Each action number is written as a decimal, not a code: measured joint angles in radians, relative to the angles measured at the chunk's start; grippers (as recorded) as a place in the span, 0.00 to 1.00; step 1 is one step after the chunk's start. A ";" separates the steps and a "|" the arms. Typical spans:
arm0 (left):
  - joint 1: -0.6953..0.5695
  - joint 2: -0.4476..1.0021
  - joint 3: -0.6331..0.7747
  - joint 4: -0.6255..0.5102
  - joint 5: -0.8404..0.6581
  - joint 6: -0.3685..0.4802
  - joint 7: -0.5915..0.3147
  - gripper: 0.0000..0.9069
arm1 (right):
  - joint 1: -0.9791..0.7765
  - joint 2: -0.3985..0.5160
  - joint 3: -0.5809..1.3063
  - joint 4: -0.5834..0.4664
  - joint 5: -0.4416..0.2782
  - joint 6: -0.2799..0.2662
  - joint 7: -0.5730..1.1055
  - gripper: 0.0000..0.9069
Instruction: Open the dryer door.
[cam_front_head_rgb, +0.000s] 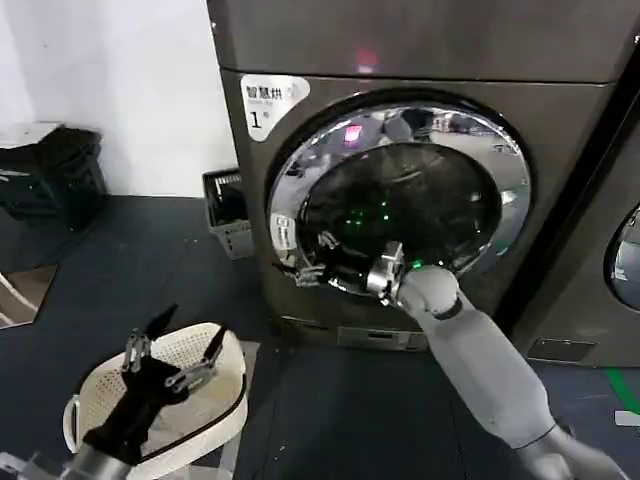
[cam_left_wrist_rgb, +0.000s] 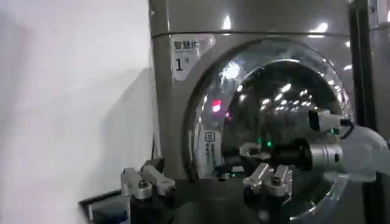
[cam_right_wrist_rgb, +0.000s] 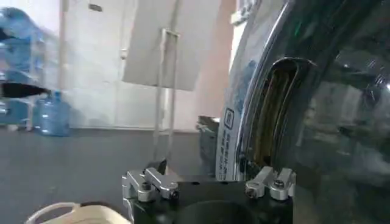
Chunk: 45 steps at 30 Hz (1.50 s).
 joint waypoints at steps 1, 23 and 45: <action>-0.009 0.014 -0.003 0.009 -0.011 0.000 -0.007 1.00 | -0.006 -0.008 0.005 0.010 0.002 0.000 -0.027 1.00; -0.318 0.413 0.074 0.408 -0.363 -0.073 -0.084 1.00 | -0.295 -0.218 0.213 0.283 0.070 0.032 -0.397 1.00; -0.711 0.605 0.590 0.695 -0.553 -0.170 0.120 1.00 | -0.669 -0.288 0.615 0.369 0.144 0.058 -0.585 1.00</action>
